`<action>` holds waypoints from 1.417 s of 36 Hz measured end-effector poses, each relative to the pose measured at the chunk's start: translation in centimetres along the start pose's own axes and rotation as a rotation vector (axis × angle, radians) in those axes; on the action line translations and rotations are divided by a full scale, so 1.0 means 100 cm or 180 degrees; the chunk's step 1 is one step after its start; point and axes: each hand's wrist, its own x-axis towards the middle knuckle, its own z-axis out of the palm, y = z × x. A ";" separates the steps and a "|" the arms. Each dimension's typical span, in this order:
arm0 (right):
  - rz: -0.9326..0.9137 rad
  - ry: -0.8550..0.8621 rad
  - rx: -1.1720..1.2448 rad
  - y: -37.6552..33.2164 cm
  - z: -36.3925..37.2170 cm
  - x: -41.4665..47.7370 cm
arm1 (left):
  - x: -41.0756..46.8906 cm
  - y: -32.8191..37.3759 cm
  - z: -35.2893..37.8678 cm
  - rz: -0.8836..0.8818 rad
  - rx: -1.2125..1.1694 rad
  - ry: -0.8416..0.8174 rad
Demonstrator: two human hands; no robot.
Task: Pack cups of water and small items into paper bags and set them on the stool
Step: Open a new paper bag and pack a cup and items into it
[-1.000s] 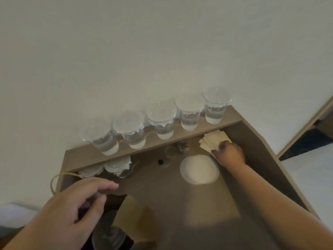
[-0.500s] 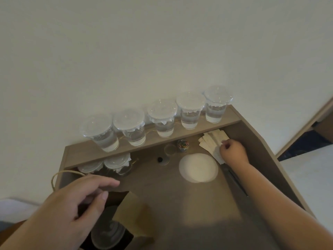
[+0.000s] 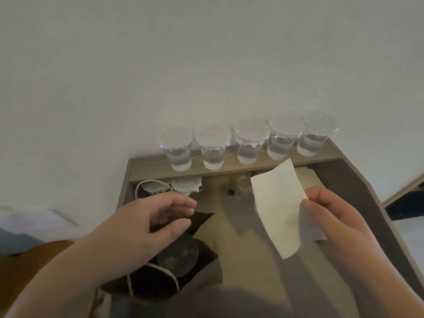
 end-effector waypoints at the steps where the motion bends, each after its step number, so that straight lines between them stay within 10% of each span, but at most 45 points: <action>1: -0.0117 -0.0205 0.0328 -0.013 0.010 -0.005 | -0.001 -0.005 -0.002 0.0071 -0.0129 -0.0028; 12: -0.0692 -0.1662 0.0332 -0.062 0.137 0.001 | -0.033 -0.029 -0.031 0.0041 -0.1602 0.0551; 18: 0.0361 -0.1922 -0.0038 -0.056 0.163 0.001 | -0.039 -0.058 -0.034 -0.0447 -0.0942 0.1378; 28: -0.0139 -0.2100 -0.1886 -0.055 0.162 -0.008 | -0.041 -0.064 -0.036 -0.0102 -0.0288 0.0746; 51: -0.0560 -0.2016 -0.1978 -0.041 0.150 -0.003 | -0.043 -0.067 -0.027 0.0297 0.0351 -0.0001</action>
